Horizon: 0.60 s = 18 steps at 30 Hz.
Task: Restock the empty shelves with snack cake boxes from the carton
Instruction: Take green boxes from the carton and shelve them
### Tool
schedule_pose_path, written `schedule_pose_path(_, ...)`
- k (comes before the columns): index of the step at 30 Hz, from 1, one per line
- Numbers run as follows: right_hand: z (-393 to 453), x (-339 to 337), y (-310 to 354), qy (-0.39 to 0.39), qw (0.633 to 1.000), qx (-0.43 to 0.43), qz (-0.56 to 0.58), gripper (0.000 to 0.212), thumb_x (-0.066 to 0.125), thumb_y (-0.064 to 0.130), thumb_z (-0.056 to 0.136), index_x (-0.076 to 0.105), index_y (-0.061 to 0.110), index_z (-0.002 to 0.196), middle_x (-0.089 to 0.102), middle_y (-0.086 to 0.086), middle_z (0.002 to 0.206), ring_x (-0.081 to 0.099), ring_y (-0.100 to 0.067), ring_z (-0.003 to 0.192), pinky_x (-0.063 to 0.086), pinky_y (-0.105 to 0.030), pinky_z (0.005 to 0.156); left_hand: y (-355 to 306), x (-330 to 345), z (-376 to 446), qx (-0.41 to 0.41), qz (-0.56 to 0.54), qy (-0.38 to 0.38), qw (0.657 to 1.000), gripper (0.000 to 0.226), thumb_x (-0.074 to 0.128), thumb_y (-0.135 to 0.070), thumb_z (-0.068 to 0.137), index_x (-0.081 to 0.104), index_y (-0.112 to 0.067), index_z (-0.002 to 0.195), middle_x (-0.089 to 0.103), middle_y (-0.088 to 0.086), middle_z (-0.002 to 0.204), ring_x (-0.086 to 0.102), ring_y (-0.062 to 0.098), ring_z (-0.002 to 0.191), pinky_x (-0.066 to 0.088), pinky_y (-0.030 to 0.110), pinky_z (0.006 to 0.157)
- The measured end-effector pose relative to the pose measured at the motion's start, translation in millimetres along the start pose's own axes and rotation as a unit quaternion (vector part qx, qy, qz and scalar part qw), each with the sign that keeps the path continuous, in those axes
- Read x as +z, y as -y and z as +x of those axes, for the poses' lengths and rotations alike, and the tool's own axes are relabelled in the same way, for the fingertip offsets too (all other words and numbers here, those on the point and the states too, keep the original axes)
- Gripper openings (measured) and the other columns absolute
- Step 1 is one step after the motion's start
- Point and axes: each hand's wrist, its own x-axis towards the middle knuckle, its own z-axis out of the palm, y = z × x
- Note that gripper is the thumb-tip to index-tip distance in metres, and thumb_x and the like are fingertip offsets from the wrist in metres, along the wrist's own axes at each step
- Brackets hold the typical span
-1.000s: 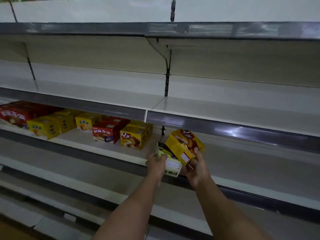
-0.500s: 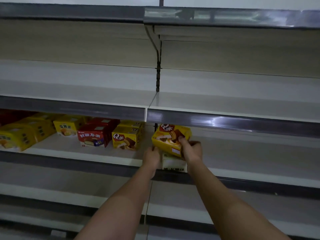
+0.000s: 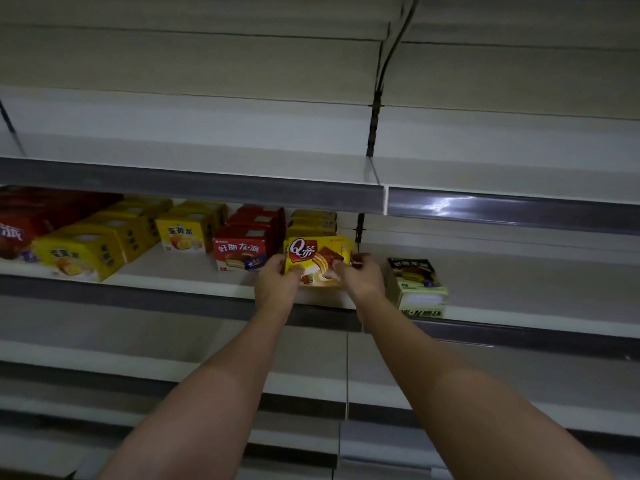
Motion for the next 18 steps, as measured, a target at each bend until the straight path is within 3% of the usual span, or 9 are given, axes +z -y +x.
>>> schedule_pose_path(3,-1.0,14.6,-4.4,0.033,0.998,-0.016,-0.044,0.036,0.063,0.027,0.089,0.054,0.019,0.123,0.065,-0.003,0.116,0.062,-0.022,0.103,0.05,-0.044,0.094,13.6,-13.8,12.5,0.017,0.052,0.002,0.999,0.017,0.067,-0.015,0.085,0.058,-0.022,0.097,0.065,-0.003,0.092,0.058,0.016,0.083,0.038,0.026,0.071)
schedule_pose_path(7,4.9,30.0,-14.0,0.055,0.997,-0.029,-0.054,0.035,0.056,0.016,0.093,0.051,0.02,0.128,0.063,-0.002,0.116,0.062,-0.022,0.105,0.05,-0.045,0.095,31.6,-16.7,26.4,0.055,0.1,-0.003,0.994,0.021,0.07,-0.012,0.083,0.058,-0.016,0.1,0.07,0.002,0.1,0.064,0.023,0.091,0.049,0.031,0.076)
schedule_pose_path(12,15.9,40.0,-26.6,0.031,0.994,-0.05,-0.094,0.038,0.052,0.011,0.095,0.052,0.023,0.13,0.064,-0.005,0.118,0.062,-0.023,0.105,0.051,-0.043,0.094,44.7,-11.3,34.2,0.066,0.181,-0.021,0.981,0.022,0.068,-0.019,0.085,0.053,-0.017,0.101,0.066,0.002,0.105,0.062,0.024,0.094,0.044,0.031,0.069)
schedule_pose_path(18,22.0,46.2,-29.9,0.023,0.996,-0.048,-0.073,0.033,0.049,0.01,0.096,0.052,0.018,0.128,0.063,-0.005,0.114,0.061,-0.023,0.106,0.05,-0.04,0.095,48.0,-7.7,42.8,0.074,0.194,-0.025,0.978,0.025,0.066,-0.021,0.087,0.056,-0.017,0.109,0.063,0.003,0.111,0.06,0.025,0.098,0.044,0.031,0.069)
